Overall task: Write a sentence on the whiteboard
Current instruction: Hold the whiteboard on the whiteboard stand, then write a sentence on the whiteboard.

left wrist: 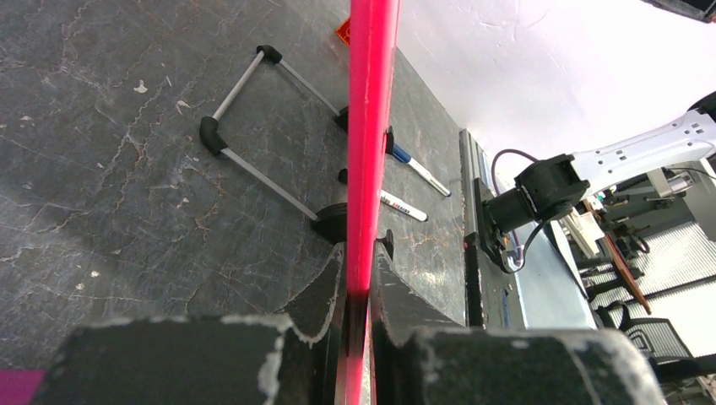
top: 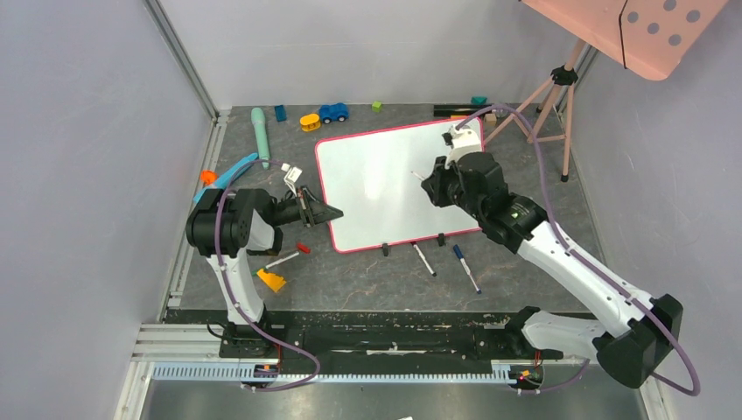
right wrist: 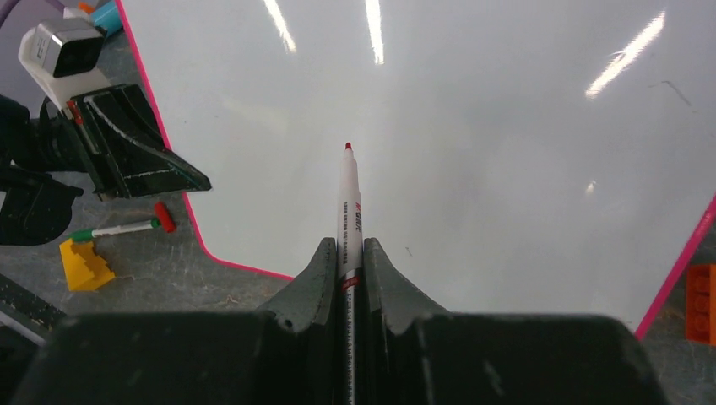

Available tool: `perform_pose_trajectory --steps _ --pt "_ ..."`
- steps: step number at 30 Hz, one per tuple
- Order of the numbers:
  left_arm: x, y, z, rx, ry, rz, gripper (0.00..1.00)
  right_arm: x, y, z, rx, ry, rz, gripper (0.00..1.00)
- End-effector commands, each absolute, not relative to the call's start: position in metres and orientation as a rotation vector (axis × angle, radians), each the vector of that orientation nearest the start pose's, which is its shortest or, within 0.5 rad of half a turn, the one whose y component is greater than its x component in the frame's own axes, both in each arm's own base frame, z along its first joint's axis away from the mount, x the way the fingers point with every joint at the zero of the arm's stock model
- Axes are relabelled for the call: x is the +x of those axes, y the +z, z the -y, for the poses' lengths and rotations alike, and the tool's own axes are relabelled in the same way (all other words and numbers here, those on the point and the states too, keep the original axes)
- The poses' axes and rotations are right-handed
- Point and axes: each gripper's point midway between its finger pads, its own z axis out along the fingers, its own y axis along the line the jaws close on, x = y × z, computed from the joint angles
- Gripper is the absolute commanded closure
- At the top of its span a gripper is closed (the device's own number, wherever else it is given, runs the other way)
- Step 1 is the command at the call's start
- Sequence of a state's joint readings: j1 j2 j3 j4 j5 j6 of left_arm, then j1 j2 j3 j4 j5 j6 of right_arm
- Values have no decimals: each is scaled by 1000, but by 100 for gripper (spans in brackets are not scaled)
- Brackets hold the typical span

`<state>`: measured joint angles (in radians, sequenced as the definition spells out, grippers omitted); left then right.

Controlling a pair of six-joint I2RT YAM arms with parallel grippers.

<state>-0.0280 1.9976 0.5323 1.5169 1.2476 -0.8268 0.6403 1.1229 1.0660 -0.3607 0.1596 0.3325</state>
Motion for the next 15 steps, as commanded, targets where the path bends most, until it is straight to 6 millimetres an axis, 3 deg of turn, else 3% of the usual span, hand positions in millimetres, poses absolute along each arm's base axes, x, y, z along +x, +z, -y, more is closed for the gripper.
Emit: perform_pose_trajectory --steps 1,11,15 --pt "307 85 192 499 -1588 -1738 98 305 285 -237 -307 509 -1913 100" --pt "306 84 192 494 -1619 -1754 98 307 294 -284 -409 532 -1871 100" --pt "305 84 192 494 -1617 -1754 98 309 295 -292 -429 533 -1866 100"
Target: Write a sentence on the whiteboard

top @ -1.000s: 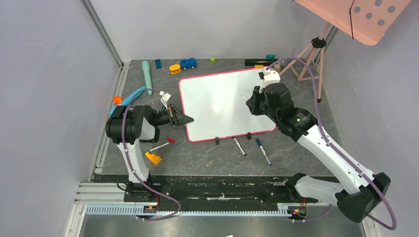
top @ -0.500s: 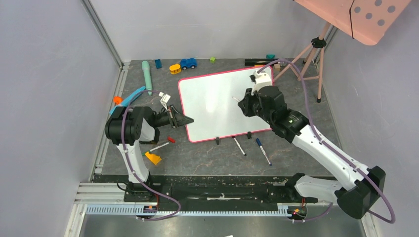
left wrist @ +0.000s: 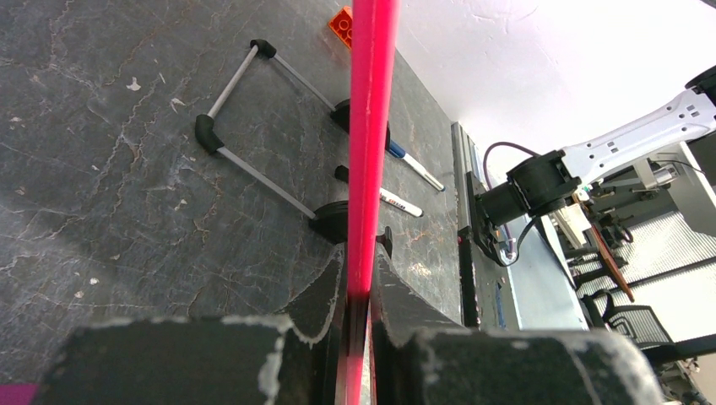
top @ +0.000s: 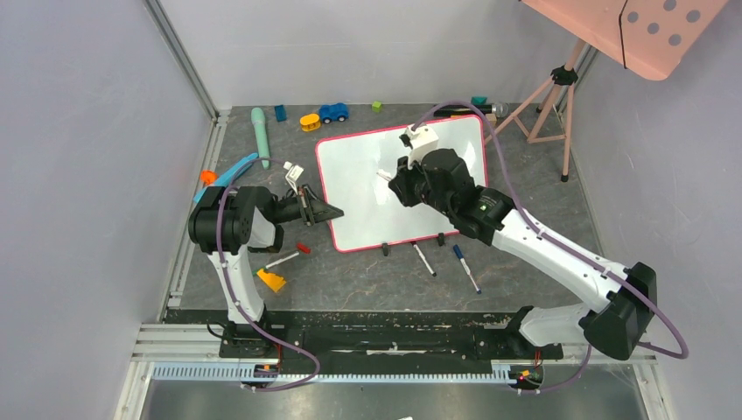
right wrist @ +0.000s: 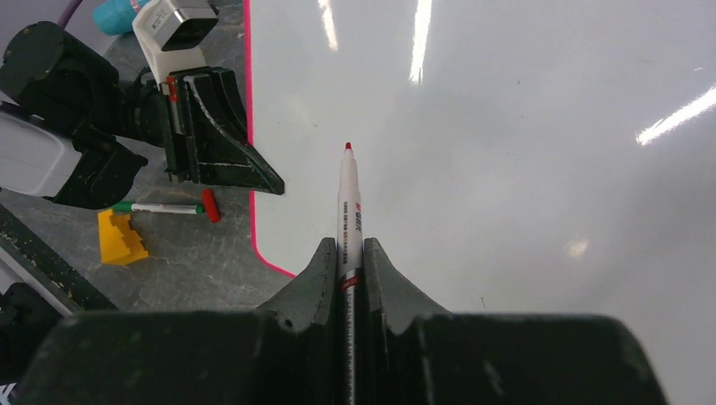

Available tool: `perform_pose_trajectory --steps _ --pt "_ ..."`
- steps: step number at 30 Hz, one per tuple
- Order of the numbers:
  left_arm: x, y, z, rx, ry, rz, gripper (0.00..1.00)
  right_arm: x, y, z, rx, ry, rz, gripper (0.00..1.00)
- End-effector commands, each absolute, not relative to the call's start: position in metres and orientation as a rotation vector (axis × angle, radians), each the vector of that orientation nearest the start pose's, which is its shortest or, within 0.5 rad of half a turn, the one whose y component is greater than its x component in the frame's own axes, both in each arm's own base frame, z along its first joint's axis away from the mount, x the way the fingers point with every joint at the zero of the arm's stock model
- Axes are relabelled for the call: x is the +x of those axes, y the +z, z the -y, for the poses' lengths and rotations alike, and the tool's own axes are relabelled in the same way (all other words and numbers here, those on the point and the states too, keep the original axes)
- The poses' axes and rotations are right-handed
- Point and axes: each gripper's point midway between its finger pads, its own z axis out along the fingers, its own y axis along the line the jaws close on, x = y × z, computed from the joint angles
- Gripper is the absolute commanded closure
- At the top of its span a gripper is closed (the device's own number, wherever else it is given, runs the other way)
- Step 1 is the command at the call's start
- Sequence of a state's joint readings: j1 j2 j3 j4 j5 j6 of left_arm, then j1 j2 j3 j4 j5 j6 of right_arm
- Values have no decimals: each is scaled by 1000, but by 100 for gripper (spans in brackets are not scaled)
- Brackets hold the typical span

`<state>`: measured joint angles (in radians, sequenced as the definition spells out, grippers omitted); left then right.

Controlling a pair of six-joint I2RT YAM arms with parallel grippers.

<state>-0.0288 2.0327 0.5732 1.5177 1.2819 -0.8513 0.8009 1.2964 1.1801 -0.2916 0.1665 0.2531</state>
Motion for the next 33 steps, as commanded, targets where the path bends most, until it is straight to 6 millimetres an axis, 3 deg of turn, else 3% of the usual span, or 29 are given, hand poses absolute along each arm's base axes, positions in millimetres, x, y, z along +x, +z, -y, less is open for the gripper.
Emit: perform_pose_trajectory --steps 1,12,33 --pt "304 84 192 496 -1616 -1753 98 308 294 -294 -432 535 -1866 100" --pt "304 81 192 482 -1623 -1764 98 310 295 -305 -444 573 -1851 100" --pt "302 82 192 481 -1638 -1770 98 340 307 -340 -485 543 -1825 100"
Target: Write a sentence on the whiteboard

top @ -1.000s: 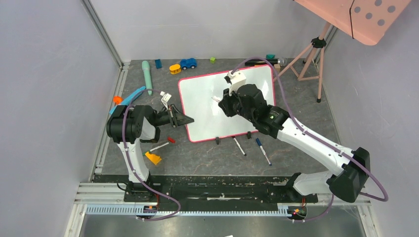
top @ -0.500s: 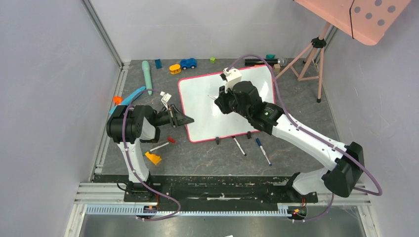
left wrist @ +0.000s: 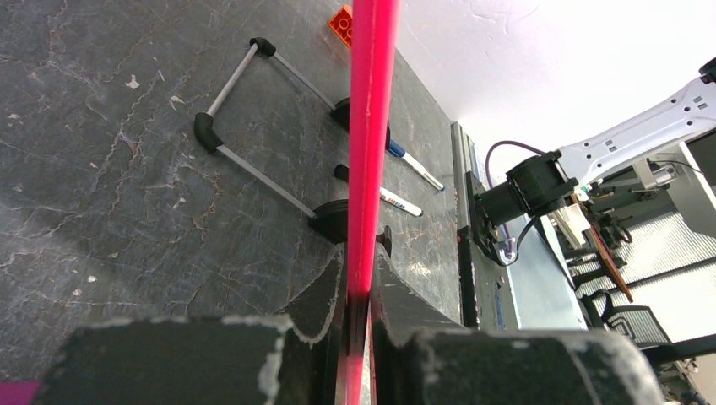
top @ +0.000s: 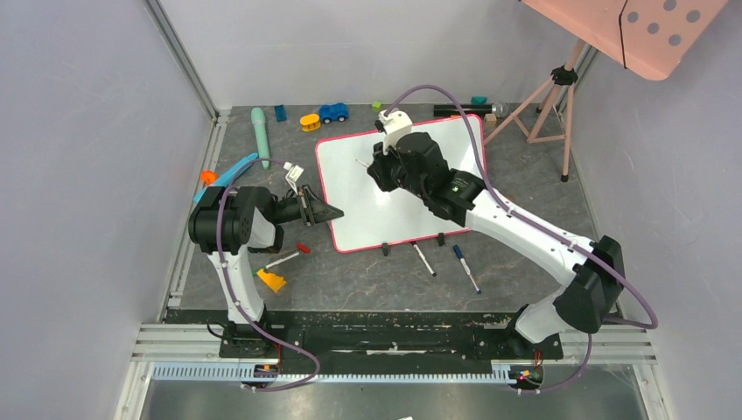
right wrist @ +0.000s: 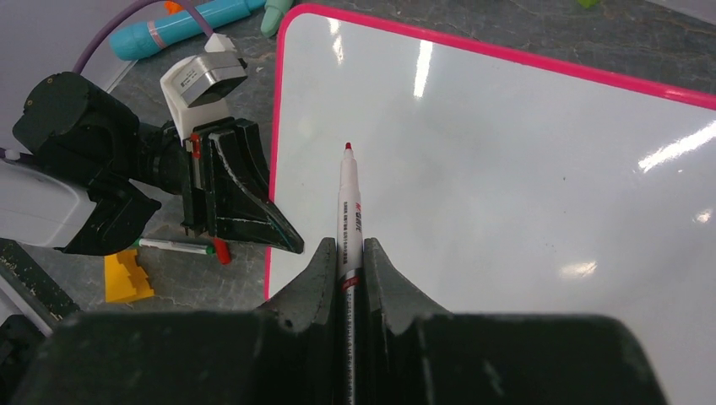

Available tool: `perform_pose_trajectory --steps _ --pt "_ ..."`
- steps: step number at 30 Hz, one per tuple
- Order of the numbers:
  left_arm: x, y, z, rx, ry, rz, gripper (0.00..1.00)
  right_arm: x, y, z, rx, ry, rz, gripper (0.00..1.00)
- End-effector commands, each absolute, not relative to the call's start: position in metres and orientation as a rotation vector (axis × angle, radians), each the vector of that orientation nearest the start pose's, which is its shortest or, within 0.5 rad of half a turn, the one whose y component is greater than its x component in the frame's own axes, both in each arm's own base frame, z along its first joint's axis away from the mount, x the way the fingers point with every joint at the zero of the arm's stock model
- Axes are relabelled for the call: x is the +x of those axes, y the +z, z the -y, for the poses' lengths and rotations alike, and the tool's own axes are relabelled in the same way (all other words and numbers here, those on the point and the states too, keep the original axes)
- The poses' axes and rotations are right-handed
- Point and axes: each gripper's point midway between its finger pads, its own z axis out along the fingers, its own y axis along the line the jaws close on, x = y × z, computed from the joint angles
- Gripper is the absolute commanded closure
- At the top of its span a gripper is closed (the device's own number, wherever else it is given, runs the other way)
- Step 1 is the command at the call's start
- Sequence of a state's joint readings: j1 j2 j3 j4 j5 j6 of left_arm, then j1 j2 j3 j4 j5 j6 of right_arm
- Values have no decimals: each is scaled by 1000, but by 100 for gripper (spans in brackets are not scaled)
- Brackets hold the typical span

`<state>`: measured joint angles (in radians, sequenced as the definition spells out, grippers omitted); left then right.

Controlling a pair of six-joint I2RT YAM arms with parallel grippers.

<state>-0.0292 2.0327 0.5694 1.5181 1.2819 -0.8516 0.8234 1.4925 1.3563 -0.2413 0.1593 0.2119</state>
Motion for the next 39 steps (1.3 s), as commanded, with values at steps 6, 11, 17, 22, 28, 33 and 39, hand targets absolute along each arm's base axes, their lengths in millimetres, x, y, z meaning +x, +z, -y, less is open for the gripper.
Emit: perform_pose_trajectory --steps 6,11,17,22,28,33,39 --pt "303 81 192 484 -1637 -1769 98 343 308 -354 -522 545 -1813 100" --pt "302 82 192 496 -1619 -1758 98 340 303 -363 -555 546 -1816 100" --pt "306 81 193 513 -1605 -1745 98 335 298 -364 -570 540 -1824 100" --pt "308 79 192 510 -1573 -1736 98 330 296 -363 -571 545 -1832 100" --pt "306 78 193 511 -1579 -1740 98 326 294 -361 -578 549 -1837 100" --pt "305 76 192 502 -1577 -1746 98 322 294 -359 -583 549 -1836 100" --pt "304 75 193 510 -1589 -1748 98 317 288 -356 -591 548 -1848 100"
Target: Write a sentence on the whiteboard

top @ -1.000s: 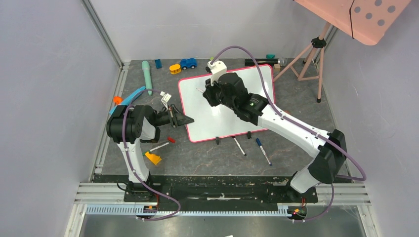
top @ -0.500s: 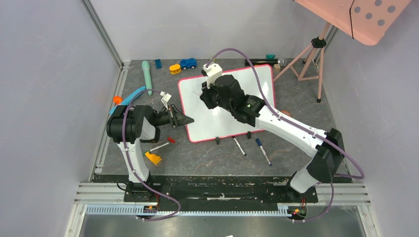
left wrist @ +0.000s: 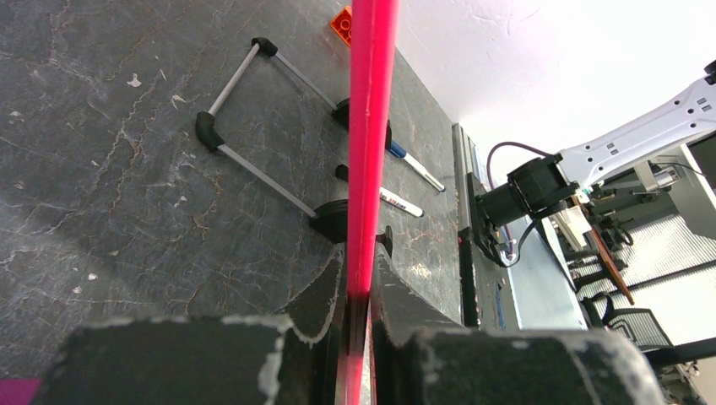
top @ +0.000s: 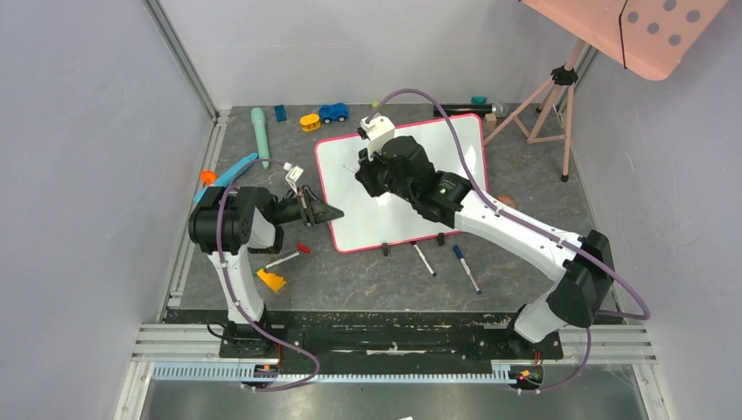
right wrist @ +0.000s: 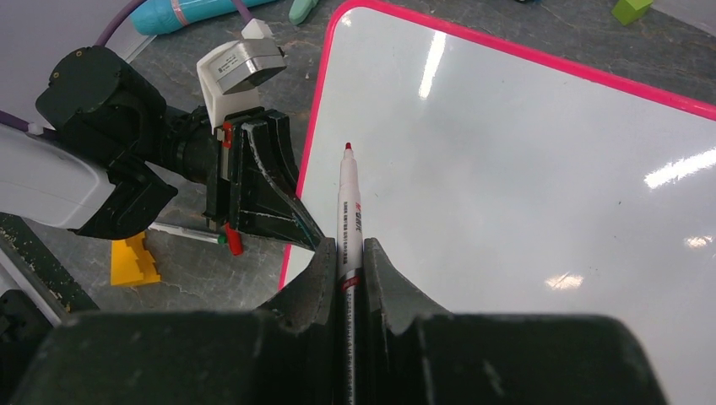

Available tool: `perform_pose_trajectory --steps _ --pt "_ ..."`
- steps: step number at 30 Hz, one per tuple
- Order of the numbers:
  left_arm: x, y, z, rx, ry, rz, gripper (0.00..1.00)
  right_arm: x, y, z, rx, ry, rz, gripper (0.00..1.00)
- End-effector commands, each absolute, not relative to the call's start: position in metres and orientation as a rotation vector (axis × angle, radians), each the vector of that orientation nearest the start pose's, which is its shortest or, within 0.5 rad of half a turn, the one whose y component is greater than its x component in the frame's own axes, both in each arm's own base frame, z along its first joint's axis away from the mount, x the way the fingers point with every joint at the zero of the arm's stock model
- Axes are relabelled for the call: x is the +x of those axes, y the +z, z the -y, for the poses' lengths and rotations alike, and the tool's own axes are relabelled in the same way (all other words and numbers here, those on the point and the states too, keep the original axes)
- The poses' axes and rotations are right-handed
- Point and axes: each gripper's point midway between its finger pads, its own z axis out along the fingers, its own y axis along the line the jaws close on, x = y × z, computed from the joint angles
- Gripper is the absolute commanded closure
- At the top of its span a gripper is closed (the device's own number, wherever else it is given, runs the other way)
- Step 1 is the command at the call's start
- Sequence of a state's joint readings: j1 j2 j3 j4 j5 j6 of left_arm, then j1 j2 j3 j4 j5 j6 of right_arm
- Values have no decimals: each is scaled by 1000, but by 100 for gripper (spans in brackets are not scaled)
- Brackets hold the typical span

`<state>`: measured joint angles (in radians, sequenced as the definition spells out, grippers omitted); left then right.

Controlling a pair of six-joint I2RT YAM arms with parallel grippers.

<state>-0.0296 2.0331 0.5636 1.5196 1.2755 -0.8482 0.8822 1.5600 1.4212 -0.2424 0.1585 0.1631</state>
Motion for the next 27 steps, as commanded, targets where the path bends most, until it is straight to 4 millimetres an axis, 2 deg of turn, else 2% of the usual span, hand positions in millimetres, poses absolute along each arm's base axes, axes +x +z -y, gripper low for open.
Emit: perform_pose_trajectory --steps 1,10,14,20,27 --pt "304 75 193 510 -1591 -1750 98 316 288 -356 -594 548 -1848 100" --pt "305 73 193 502 -1595 -1755 98 307 291 -353 -602 558 -1852 100" --pt "305 73 192 496 -1591 -1756 98 300 281 -339 -585 539 -1872 100" --pt "305 72 192 493 -1594 -1759 98 295 278 -326 -555 523 -1868 100" --pt "305 73 192 497 -1592 -1756 98 294 279 -327 -556 535 -1856 100"
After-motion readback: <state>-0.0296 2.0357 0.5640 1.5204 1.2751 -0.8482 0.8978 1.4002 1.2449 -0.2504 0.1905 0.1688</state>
